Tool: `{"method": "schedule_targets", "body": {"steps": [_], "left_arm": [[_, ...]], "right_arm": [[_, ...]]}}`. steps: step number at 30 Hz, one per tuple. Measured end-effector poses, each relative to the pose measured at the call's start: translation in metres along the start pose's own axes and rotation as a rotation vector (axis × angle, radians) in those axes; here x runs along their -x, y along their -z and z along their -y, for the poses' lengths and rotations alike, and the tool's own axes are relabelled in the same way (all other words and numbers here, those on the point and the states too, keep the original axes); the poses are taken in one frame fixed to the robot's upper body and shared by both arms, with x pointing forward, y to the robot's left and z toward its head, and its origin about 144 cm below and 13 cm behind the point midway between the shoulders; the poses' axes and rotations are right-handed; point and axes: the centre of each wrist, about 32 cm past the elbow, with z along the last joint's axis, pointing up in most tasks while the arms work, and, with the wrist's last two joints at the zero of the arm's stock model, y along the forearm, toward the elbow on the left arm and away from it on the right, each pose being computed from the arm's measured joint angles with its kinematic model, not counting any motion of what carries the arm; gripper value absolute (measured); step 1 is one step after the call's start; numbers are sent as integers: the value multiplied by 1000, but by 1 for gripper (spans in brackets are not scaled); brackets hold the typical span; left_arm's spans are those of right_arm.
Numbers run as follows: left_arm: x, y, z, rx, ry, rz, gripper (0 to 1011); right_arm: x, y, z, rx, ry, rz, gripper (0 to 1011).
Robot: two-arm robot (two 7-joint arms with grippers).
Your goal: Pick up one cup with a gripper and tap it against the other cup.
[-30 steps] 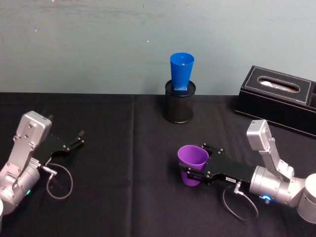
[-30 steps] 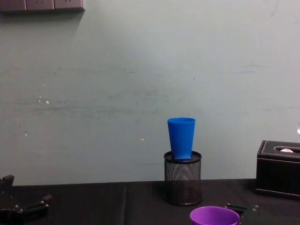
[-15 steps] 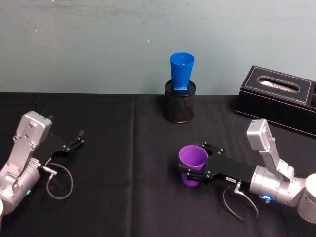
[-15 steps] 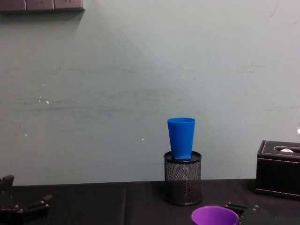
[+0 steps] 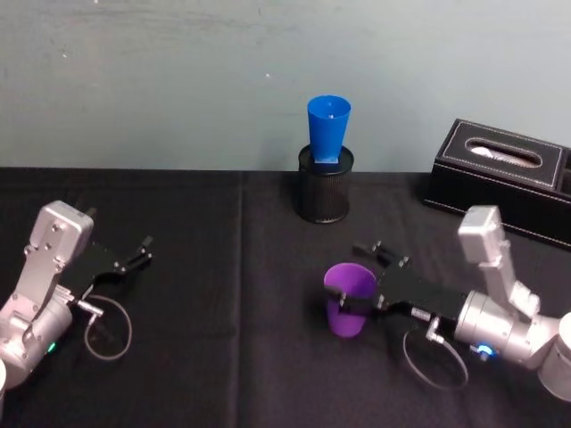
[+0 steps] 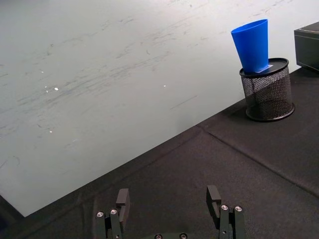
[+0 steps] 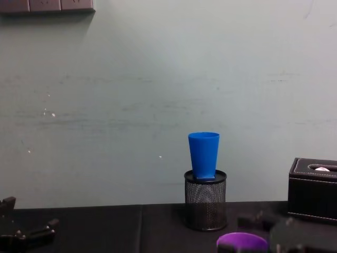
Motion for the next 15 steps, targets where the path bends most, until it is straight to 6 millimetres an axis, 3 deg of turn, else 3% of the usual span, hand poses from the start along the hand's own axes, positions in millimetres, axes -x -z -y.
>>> {"method": "schedule_targets", "body": {"steps": [8, 15], "left_arm": [[0, 0, 0, 0, 0, 0, 1011], [0, 0, 0, 0, 0, 0, 1011]], "right_arm": [[5, -15, 6, -109, 119, -13, 1002], [23, -20, 4, -48, 390, -32, 1003]]}}
